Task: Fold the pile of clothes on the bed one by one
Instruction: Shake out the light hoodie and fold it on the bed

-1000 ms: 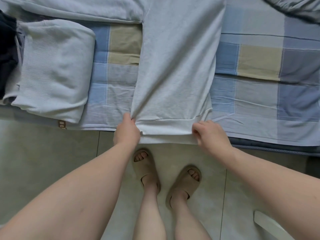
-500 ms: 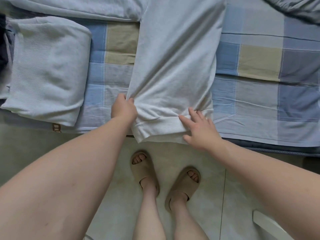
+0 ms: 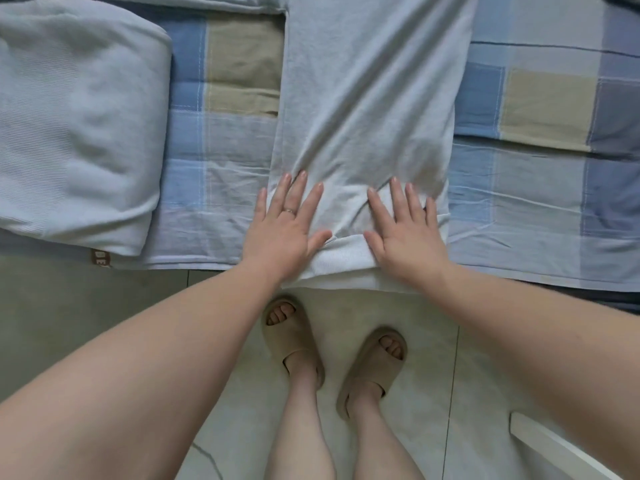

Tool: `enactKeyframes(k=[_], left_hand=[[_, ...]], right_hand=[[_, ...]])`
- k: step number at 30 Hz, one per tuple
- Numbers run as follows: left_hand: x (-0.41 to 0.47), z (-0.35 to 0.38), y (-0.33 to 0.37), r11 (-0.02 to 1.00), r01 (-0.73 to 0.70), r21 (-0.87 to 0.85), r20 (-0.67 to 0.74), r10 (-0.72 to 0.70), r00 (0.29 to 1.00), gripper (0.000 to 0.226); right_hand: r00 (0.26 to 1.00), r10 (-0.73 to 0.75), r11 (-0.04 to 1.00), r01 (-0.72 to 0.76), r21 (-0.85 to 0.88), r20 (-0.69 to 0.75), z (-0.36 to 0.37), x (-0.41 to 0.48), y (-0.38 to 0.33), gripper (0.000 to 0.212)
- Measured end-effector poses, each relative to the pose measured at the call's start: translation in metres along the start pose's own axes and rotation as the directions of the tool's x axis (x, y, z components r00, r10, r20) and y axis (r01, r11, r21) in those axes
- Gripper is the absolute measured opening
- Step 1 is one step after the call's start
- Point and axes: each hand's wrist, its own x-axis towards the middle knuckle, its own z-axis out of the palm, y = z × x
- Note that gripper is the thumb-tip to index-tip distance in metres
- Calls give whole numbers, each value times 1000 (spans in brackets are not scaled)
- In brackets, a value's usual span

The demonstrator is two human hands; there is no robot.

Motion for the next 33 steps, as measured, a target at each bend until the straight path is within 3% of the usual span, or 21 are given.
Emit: enactKeyframes(k=[3,6,9,12,14,19,24,28,33], left_hand=[[-22,11,-6,997,-43,58,15,43,999,85],[-45,7,-5,992,-73,100,143,58,988,89],[-66,-5,1,994,-87,64,300,64,952,92],[-78,-39,6,998,-58,-4,465,53,884,79],[-77,-67,9,999,-21,-40,496,38,868,64],[-67,-148,11,969,175,-174,354,-104,930,65],[-53,-223,10,958,222,-182,161,-193,968,64],[-39,-264,-7,948,269,-169,38,-266,963,70],[-25,-300,-68,933,316,-171,-14,-323,946,71]], right_hand=[[994,-27,999,29,-22,104,16,-36,-2,76],[960,-28,997,46,-57,279,-1,-52,-2,83],[900,0,1000,10,-19,435,-33,-47,-1,74],[870,25,999,0,-50,493,-72,-49,-8,61],[882,56,998,-38,-48,467,-98,-52,-12,57],[946,23,999,-36,36,325,-164,-52,-26,60],[974,-99,995,102,-5,205,-225,-44,-41,65],[971,-181,978,194,-72,154,-258,-24,-62,66],[968,-224,966,236,-109,114,-282,18,-115,68]])
